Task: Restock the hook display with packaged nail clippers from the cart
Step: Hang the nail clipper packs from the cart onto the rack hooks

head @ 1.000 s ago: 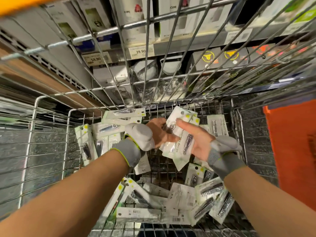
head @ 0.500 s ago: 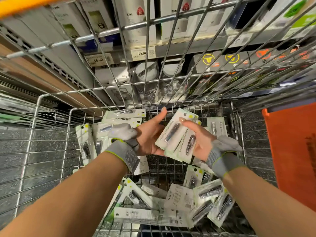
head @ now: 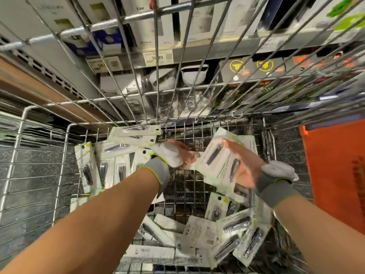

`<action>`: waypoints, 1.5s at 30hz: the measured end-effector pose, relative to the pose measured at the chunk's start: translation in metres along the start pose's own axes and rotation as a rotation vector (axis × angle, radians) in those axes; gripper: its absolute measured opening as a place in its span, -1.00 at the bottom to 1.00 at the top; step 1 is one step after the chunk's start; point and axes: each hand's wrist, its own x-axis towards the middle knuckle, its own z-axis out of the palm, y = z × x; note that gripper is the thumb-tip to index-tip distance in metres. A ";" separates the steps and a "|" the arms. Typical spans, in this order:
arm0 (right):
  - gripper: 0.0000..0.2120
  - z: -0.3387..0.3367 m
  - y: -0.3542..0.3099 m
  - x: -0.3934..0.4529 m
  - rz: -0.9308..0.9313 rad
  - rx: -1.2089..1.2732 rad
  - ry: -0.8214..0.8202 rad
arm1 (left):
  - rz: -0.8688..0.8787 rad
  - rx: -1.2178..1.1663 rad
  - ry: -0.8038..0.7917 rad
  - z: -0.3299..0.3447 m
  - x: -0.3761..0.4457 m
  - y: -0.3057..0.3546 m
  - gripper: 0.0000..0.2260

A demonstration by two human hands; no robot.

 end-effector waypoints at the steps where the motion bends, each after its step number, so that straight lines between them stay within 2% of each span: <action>1: -0.34 0.004 -0.006 -0.008 0.020 -0.035 0.040 | -0.005 -0.001 0.021 -0.001 0.000 0.000 -0.72; 3: -0.36 0.006 -0.012 -0.011 0.014 -0.064 0.047 | -0.012 0.009 0.040 -0.008 -0.005 0.000 -0.68; 6: -0.68 0.009 -0.019 -0.019 -0.035 -0.028 0.076 | -0.018 -0.074 0.053 -0.023 -0.019 -0.002 -0.73; 7: -0.74 0.011 -0.024 -0.026 -0.002 0.002 0.076 | -0.014 -0.076 0.082 -0.026 -0.026 -0.003 -0.78; 9: -0.63 0.011 -0.031 -0.037 0.001 0.009 0.058 | 0.052 -0.032 0.171 -0.032 -0.039 -0.008 -0.81; 11: -0.47 0.017 -0.040 -0.050 -0.057 -0.115 0.100 | 0.122 0.010 0.242 -0.038 -0.057 -0.011 -0.73; 13: -0.32 0.021 -0.047 -0.055 -0.087 -0.093 0.123 | 0.168 0.043 0.258 -0.040 -0.074 -0.008 -0.73; 14: -0.25 0.024 -0.054 -0.062 -0.066 -0.086 0.108 | 0.193 0.045 0.266 -0.043 -0.087 -0.005 -0.77; 15: -0.27 0.029 -0.059 -0.069 -0.033 -0.054 0.074 | 0.190 0.024 0.274 -0.043 -0.102 -0.001 -0.84; 17: -0.62 0.040 -0.070 -0.088 -0.013 0.005 -0.024 | 0.204 -0.012 0.300 -0.045 -0.131 0.003 -0.95; 18: -0.77 0.039 -0.070 -0.089 -0.010 0.045 -0.055 | 0.226 0.024 0.315 -0.042 -0.132 0.003 -0.91; 19: -0.82 0.043 -0.076 -0.096 -0.009 0.059 -0.075 | 0.250 0.106 0.346 -0.044 -0.144 0.003 -0.90; 20: -0.81 0.049 -0.081 -0.105 -0.017 0.057 -0.104 | 0.286 0.183 0.381 -0.045 -0.155 0.004 -0.90; 23: -0.69 0.070 -0.098 -0.131 -0.015 0.025 -0.140 | 0.365 0.386 0.496 -0.053 -0.188 0.010 -0.75; 26: -0.71 0.092 -0.114 -0.153 -0.076 0.059 -0.178 | 0.446 0.617 0.608 -0.065 -0.218 0.013 -0.79; 28: -0.73 0.100 -0.122 -0.160 -0.089 0.047 -0.221 | 0.516 0.662 0.652 -0.073 -0.229 0.011 -0.78; 32: -0.76 0.130 -0.138 -0.186 -0.045 -0.002 -0.244 | 0.651 0.759 0.685 -0.091 -0.258 0.002 -0.54; 35: -0.82 0.159 -0.145 -0.213 -0.100 0.014 -0.312 | 0.775 0.699 0.733 -0.107 -0.291 -0.004 -0.39; 37: -0.83 0.182 -0.147 -0.238 -0.149 0.047 -0.373 | 0.847 0.615 0.746 -0.119 -0.319 -0.008 -0.37; 38: -0.78 0.195 -0.146 -0.252 -0.165 0.069 -0.401 | 0.849 0.560 0.762 -0.129 -0.334 -0.012 -0.38; 42: -0.94 0.237 -0.148 -0.297 -0.282 0.127 -0.361 | 0.901 0.243 0.848 -0.161 -0.386 -0.019 -0.62; 44: -0.88 0.265 -0.146 -0.325 -0.352 0.135 -0.383 | 0.943 0.106 0.803 -0.183 -0.419 -0.027 -0.74; 45: -0.79 0.266 -0.149 -0.326 -0.356 0.165 -0.382 | 0.942 0.040 0.768 -0.185 -0.422 -0.025 -0.72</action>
